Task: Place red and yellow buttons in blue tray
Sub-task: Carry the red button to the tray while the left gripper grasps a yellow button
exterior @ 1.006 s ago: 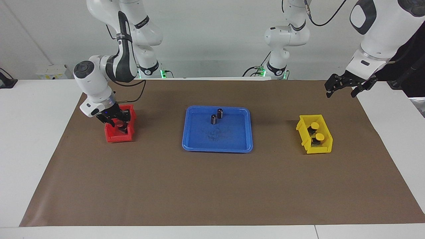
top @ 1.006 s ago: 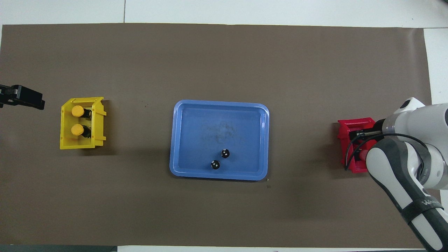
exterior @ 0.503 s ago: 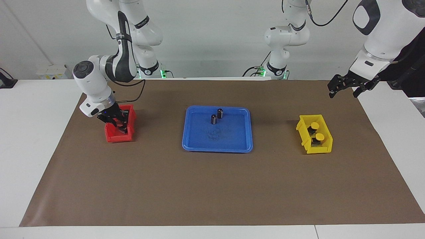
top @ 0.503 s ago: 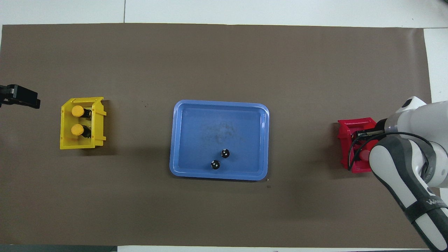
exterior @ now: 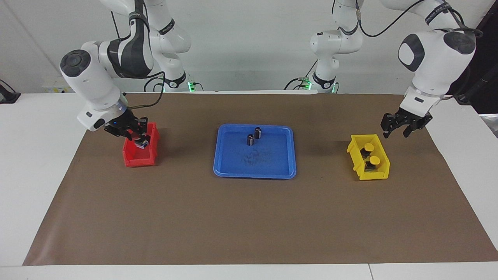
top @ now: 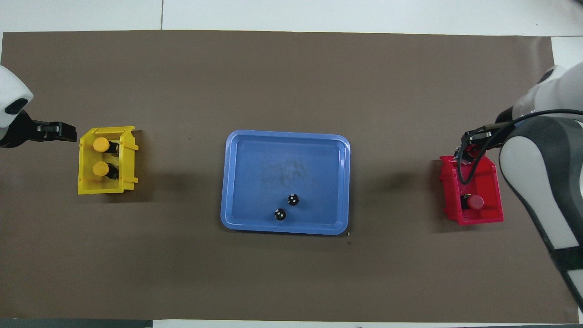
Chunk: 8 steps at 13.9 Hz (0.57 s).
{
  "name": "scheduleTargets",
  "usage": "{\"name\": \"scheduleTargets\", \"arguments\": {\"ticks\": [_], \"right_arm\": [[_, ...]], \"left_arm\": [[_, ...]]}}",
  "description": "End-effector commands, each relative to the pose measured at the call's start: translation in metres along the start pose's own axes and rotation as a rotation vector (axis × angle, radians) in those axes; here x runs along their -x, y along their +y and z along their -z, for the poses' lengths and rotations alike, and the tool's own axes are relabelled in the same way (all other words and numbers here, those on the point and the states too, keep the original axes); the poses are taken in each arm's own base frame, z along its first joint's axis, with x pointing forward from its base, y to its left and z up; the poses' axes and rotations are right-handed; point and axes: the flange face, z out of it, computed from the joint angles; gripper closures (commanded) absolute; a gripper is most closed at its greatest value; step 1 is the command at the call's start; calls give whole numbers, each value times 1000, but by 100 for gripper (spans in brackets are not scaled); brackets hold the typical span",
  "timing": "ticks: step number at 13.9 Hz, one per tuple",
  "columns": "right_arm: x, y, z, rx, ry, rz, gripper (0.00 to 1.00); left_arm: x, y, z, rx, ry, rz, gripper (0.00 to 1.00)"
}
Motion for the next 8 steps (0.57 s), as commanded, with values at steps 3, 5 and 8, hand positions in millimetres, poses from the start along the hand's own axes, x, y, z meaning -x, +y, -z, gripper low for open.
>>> {"name": "scheduleTargets", "arguments": {"ticks": [3,5,8], "right_arm": [[-18,-203,-27,-23,78,-132,78],[-23,-286,-84,-8,62,-180,78],[-48,-349,-120,40,110,-231,78]], "left_arm": [[-6,4,-68,6,12,-11,31],[-12,10,-89,11,8,-15,31],[-14,12,-111,13,-5,-13,31]]}}
